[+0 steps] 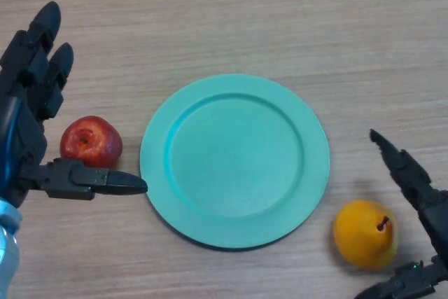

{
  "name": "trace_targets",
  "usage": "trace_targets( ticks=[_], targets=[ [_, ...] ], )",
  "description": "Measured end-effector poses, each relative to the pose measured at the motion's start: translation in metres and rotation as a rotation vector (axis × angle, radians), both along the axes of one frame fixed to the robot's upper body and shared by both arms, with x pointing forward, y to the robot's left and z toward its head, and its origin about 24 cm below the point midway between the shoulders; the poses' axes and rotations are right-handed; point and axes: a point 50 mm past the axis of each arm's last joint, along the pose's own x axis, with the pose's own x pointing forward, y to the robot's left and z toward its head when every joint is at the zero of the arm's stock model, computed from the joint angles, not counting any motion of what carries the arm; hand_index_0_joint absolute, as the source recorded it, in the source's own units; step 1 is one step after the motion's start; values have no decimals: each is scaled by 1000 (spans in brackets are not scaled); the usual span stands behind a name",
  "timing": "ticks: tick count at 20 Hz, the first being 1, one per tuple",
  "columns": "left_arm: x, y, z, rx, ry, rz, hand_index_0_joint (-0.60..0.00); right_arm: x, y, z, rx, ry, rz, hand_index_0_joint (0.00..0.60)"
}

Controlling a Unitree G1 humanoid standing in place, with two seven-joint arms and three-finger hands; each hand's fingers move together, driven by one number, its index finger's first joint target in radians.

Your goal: Pick up the yellow pear and place it on the plate

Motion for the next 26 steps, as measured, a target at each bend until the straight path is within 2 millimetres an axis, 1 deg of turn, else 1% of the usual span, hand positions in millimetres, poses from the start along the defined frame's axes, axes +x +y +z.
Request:
trace_targets(
  ticks=[2, 3, 6, 9, 10, 11, 13, 14, 16, 18, 22, 24, 26],
  targets=[
    [-2, 1, -1, 1, -7, 2, 0, 1, -3, -9, 19, 1, -51, 0],
    [-2, 1, -1, 1, -6, 4, 0, 1, 0, -15, 28, 19, -53, 0],
    [-2, 2, -1, 2, -18, 5, 0, 2, 10, -22, 37, 46, -18, 0],
    [-3, 2, -3, 1, -12, 9, 0, -1, 10, -26, 38, 65, -19, 0],
    [-3, 3, -3, 1, -11, 10, 0, -2, 10, -28, 38, 72, -21, 150],
    [-3, 3, -3, 1, -11, 10, 0, -3, 9, -29, 38, 76, -23, 250],
    [-3, 3, -3, 1, -11, 10, 0, -4, 7, -33, 24, 116, -46, 545],
    [-3, 3, -3, 1, -10, 11, 0, -5, 7, -34, 4, 124, -62, 600],
    [-4, 4, -3, 1, -10, 14, 0, -4, 3, -31, -38, 103, -98, 600],
    [-5, 6, -5, 0, -4, 22, 0, -3, 0, -30, -39, 99, -113, 600],
    [-6, 8, -4, 0, -8, 32, 0, 0, -2, -21, -42, 143, -161, 600],
    [-6, 8, -4, 1, -8, 32, 0, 3, -1, -9, -39, 124, -153, 600],
    [-7, 8, -4, 1, -8, 34, 0, 8, 3, 9, -21, 96, -143, 600]
  ],
)
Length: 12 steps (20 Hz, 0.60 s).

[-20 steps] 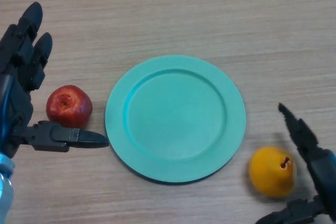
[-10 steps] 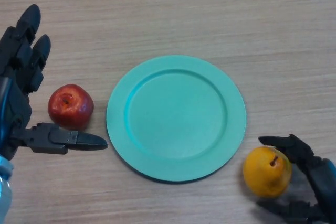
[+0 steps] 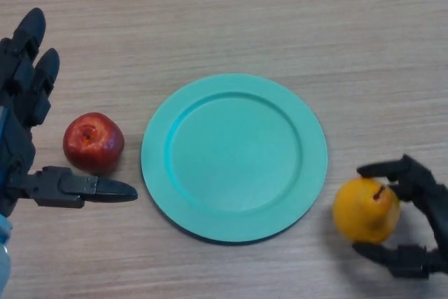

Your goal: Pick up the yellow pear and place it on the plate

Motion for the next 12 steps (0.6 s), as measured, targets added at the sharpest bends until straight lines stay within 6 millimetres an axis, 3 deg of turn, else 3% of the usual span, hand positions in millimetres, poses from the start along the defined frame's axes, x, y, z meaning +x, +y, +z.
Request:
trace_targets(
  ticks=[4, 7, 12],
  targets=[
    [-1, 3, 1, -3, -6, 14, 0, 21, 16, 34, 118, -11, 40, 600],
    [-1, 3, 2, -3, -9, 10, 0, 36, 46, 52, 140, -65, 166, 600],
    [-2, 2, 2, -14, -12, 16, 0, 57, 87, 31, 153, -33, 307, 600]
  ],
)
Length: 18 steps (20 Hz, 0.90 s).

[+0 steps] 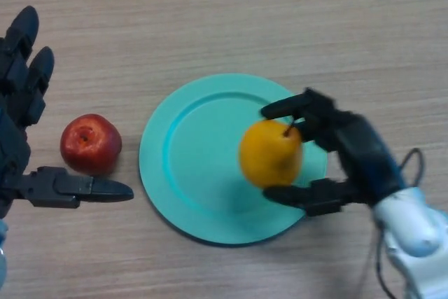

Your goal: Pick up the yellow pear and place it on the plate

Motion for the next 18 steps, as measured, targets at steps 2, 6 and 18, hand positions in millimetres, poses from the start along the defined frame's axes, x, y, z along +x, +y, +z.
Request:
trace_targets(
  ticks=[2, 6, 18],
  targets=[
    [0, -1, 0, -3, -2, -3, 0, 11, 5, -12, -49, -17, -68, 600],
    [0, -1, 1, -7, -5, -5, 0, 21, 5, -31, -83, -6, -186, 600],
    [1, 0, 0, -10, -4, -1, 0, 22, 13, -21, -145, 5, -157, 0]
  ],
)
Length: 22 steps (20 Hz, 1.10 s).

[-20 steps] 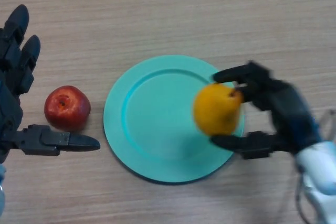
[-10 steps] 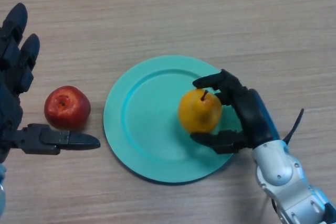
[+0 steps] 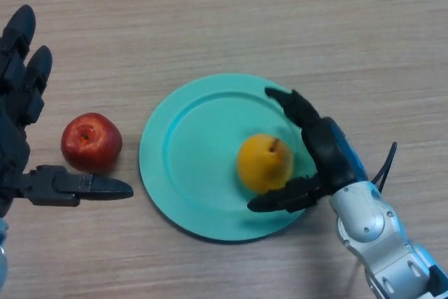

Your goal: Pick up the yellow pear and place it on the plate

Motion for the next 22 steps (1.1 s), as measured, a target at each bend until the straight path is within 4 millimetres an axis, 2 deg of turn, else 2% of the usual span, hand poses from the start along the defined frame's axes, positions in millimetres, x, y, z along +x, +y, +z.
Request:
trace_targets(
  ticks=[4, 6, 10, 11, 14, 18, 22],
  targets=[
    [1, 1, 0, 2, -3, 6, 0, -9, -8, 22, 50, -25, 65, 0],
    [3, 1, 0, 3, -10, 7, 0, -15, -18, 28, 68, -25, 86, 0],
    [4, 2, -1, 6, -10, 12, 0, -29, -56, 40, 93, -68, 3, 0],
    [4, 2, -1, 6, -10, 12, 0, -36, -63, 49, 96, -107, -12, 0],
    [5, 1, -1, 10, -13, -1, 0, -52, -69, 69, 115, -185, 25, 0],
    [5, 0, -3, 67, 4, -17, 0, -61, -86, 53, 163, -120, 5, 0],
    [5, 0, -4, 66, 1, -15, 0, -65, -88, 63, 158, -167, -1, 0]
  ],
)
